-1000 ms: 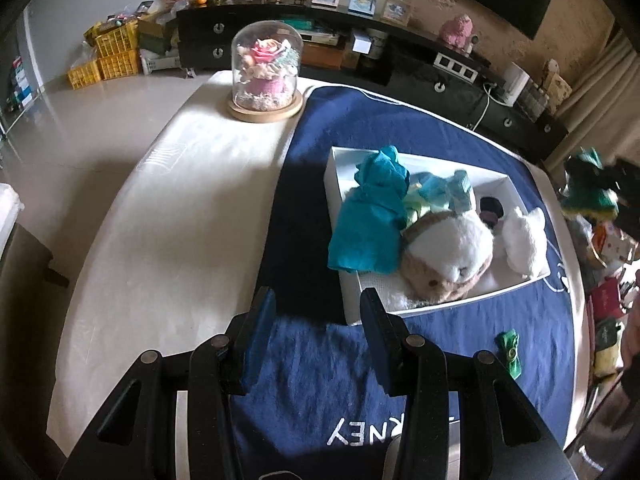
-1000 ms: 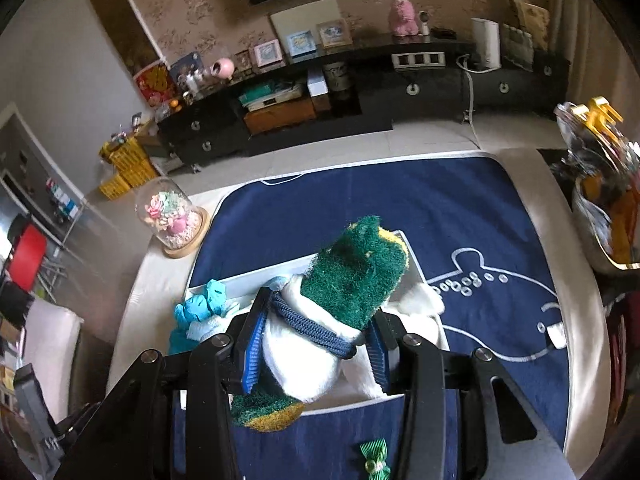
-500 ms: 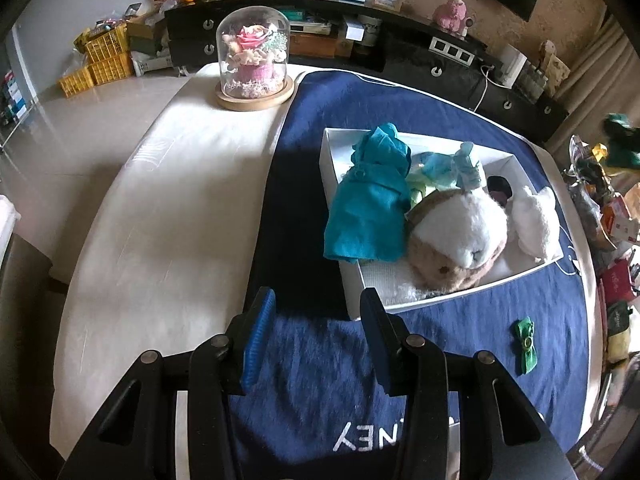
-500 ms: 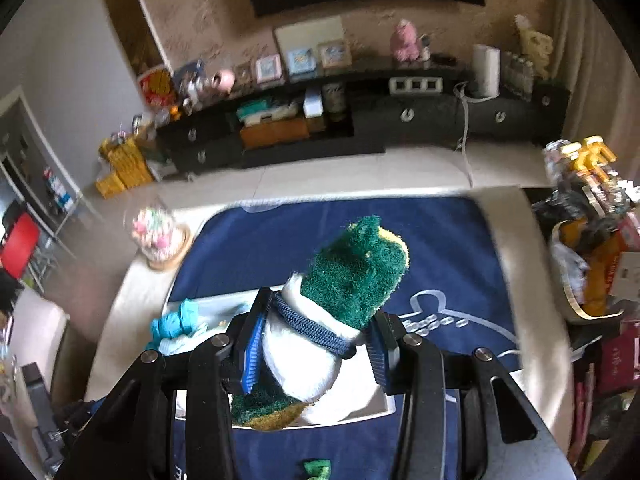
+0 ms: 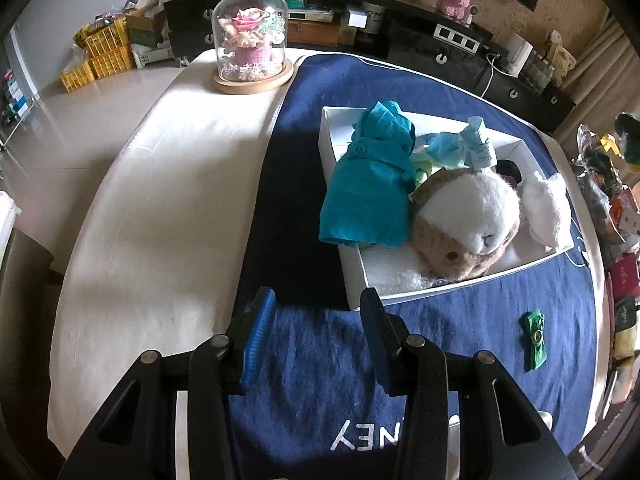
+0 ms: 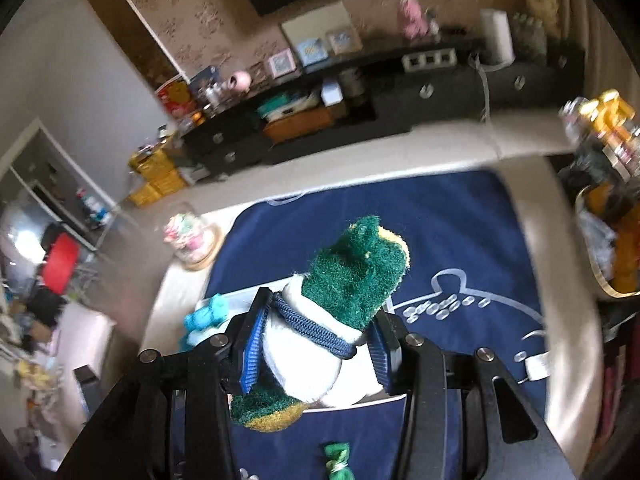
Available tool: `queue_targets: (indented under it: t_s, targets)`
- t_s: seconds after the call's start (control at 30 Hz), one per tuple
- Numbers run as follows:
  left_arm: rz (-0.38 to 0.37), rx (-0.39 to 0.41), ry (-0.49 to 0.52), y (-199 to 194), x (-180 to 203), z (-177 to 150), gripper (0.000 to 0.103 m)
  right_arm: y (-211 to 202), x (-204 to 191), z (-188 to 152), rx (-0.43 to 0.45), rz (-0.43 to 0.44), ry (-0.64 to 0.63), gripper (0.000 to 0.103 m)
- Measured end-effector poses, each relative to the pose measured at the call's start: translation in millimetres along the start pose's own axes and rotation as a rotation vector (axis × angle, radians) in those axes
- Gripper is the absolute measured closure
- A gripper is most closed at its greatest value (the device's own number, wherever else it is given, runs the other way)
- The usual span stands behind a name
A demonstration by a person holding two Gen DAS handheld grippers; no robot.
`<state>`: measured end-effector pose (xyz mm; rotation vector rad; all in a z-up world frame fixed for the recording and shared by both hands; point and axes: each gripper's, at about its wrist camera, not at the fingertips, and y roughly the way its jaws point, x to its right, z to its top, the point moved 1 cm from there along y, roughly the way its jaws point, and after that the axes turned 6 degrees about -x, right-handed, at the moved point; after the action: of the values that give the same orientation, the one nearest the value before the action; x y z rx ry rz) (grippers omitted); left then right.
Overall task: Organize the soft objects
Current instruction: 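Lower the green duck plush into the box and open the right gripper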
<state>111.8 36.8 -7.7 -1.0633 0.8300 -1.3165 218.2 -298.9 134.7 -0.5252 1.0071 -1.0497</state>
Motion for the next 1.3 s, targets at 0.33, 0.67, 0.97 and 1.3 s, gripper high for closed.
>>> queue_targets:
  t_s: [0.33,0.67,0.97,1.3]
  targets:
    - [-0.024,-0.009,-0.005,0,-1,0,0.060,1,24,-5,-0.056,0.250,0.102,0.000]
    - [-0.036,-0.020,0.004,2,4,0,0.060,22,45,-12,-0.147,0.502,0.296,0.000]
    - [-0.039,-0.015,-0.002,0,1,0,0.060,7,56,-10,-0.040,0.397,0.342,0.000]
    - [-0.031,-0.010,-0.008,0,-1,0,0.060,47,4,-7,-0.056,0.078,0.149,0.000]
